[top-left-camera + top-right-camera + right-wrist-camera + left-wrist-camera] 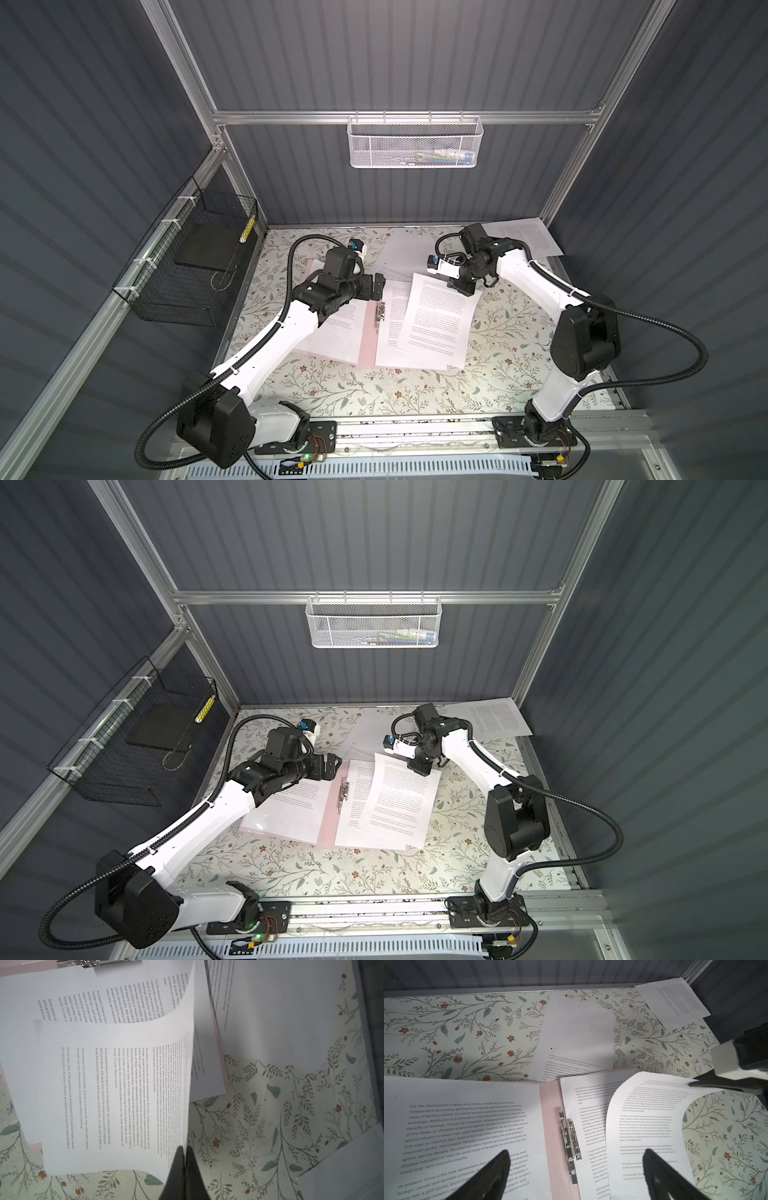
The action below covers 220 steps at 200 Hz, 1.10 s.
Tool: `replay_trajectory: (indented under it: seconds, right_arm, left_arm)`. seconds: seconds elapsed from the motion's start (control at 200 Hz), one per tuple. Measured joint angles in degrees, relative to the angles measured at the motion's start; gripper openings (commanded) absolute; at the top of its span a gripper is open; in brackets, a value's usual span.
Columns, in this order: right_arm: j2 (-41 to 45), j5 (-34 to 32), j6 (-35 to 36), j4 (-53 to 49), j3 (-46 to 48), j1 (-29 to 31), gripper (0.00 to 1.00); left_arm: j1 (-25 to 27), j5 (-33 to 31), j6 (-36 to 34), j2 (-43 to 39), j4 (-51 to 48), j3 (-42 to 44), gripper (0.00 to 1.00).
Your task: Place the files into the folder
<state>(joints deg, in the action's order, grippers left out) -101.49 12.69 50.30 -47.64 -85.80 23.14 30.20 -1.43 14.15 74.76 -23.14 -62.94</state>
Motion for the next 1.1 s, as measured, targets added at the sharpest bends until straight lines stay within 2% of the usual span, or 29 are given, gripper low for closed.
replay_trajectory:
  seconds: [0.365, 0.665, 1.101]
  right_arm:
    - [-12.04, 1.44, -7.32, -4.22, -13.27, 7.04, 0.00]
    - [-21.99, -0.04, -14.80, -8.79, -25.51, 7.48, 0.00]
    - [-24.90, -3.78, -15.23, -12.24, -26.97, 7.37, 0.00]
  left_arm:
    - [0.00, 0.02, 0.02, 0.00, -0.04, 0.00, 1.00]
    - [0.00, 0.00, 0.02, -0.85, -0.68, 0.02, 1.00]
    - [0.00, -0.02, -0.04, -1.53, -1.29, 0.20, 1.00]
